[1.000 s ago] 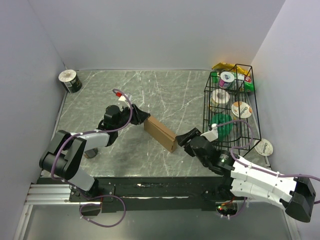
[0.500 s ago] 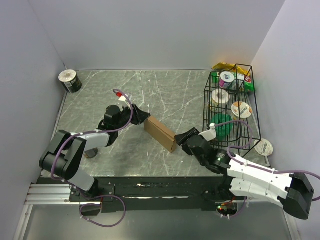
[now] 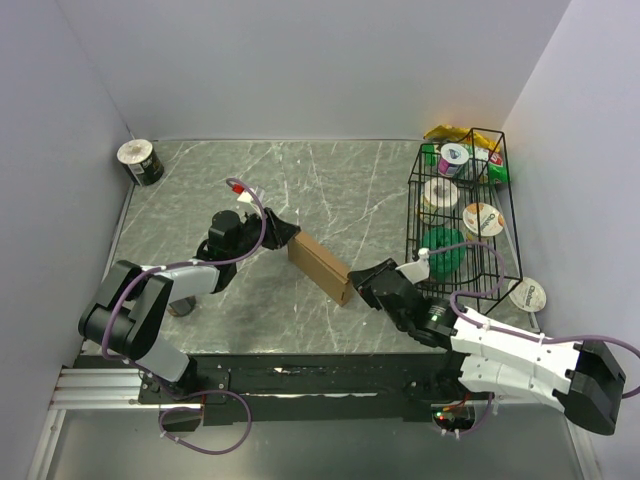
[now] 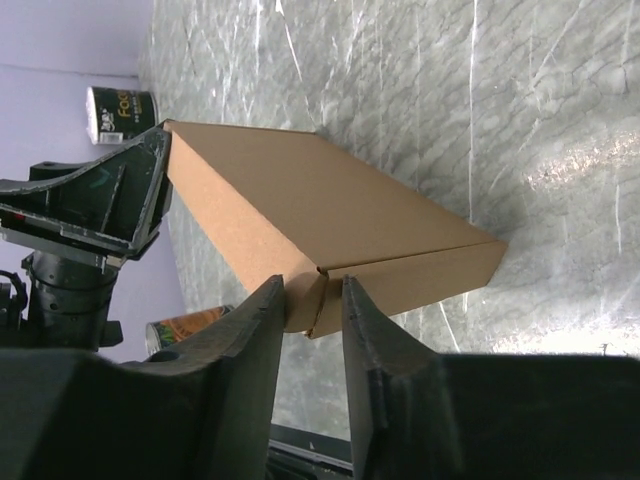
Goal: Fold the paper box
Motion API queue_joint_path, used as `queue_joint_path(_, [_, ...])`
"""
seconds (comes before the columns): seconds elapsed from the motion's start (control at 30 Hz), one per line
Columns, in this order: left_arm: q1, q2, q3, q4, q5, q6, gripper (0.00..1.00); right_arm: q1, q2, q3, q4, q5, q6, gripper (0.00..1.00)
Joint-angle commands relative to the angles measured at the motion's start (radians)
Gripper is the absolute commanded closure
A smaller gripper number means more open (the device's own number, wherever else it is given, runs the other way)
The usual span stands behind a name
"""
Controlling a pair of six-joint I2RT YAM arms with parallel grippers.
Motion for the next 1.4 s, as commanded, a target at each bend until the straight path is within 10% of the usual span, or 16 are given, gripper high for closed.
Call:
queue_joint_path(0.0, [-0.010,0.029,-0.037,-0.168,-0.027,0.053,0.66,0.015,0.042,-0.031,-0.038,-0.006,0.037,0.74])
queue_joint_path(1.37, [-0.013,0.035,-0.032,-0.187,-0.053,0.046,0.68,0.181,0.556,0.336,-0.629,0.133,0.033,0.98])
